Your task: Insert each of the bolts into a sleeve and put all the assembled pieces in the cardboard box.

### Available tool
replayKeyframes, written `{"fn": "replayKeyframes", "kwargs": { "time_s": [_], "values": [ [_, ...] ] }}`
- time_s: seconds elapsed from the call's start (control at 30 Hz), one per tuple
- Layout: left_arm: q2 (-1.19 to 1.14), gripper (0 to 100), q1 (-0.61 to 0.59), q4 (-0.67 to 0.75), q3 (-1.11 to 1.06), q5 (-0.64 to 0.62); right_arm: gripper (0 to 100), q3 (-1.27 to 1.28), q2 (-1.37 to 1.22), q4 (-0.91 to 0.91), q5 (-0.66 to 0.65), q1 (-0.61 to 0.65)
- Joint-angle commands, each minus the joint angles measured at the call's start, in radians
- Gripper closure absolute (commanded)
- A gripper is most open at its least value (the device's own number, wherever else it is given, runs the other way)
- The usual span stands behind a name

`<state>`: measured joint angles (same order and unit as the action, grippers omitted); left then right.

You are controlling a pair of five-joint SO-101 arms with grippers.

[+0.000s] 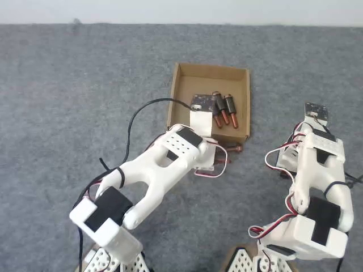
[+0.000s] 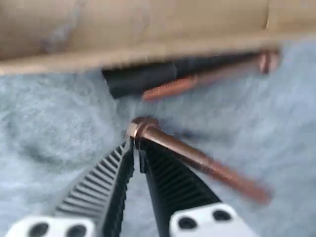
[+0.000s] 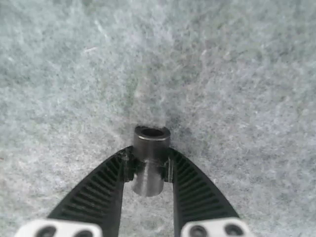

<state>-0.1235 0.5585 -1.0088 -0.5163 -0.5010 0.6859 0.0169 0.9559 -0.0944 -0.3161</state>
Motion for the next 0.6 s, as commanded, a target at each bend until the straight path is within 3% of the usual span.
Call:
{"fn": "replayKeyframes", "kwargs": {
  "time_s": [0.0,0.1,0.4,0.57],
  "values": [
    [0.100,99,-0.008,-0.077,0.025,0.210,96.8,-0.049,-0.002,-0.012,-0.020,-0.007],
    [0.183,99,-0.005,-0.077,-0.015,0.270,96.8,-0.049,-0.002,-0.012,-0.020,-0.007],
    [0.508,99,0.064,0.163,-0.303,0.138,96.8,-0.049,-0.002,-0.012,-0.020,-0.007],
    [0.580,99,0.051,0.160,-0.348,-0.066,96.8,-0.049,-0.002,-0.012,-0.020,-0.007]
  ]
}}
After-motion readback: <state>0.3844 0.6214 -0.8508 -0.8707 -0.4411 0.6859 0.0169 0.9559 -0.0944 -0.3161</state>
